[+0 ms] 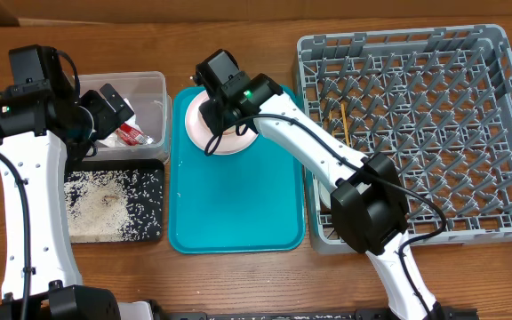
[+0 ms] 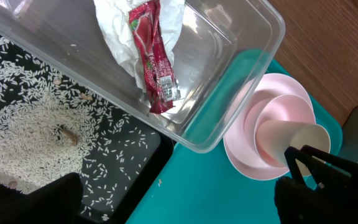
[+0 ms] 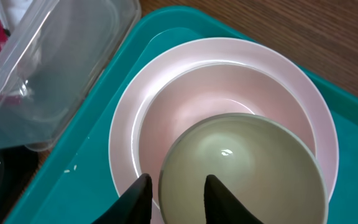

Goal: Sort waste into correct bins and load items into the dishwasher
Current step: 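Lower the right gripper and grip the white paper cup's rim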

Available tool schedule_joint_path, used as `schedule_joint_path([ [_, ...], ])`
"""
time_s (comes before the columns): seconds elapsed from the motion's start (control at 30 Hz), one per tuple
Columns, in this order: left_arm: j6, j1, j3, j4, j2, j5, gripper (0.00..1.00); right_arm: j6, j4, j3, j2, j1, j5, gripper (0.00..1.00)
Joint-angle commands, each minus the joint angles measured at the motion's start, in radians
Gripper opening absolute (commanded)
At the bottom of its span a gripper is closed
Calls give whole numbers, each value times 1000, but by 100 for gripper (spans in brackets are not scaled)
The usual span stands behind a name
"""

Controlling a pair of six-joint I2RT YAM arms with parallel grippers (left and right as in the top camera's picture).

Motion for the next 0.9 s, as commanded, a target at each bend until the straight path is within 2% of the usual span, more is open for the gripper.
schedule_joint_path([
  [0.0, -10, -2, 14, 2, -17, 0, 100, -5, 10, -6, -1, 0, 17, 24],
  [0.87, -10, -2, 14, 2, -17, 0, 100, -4, -60, -6, -1, 0, 17, 22],
])
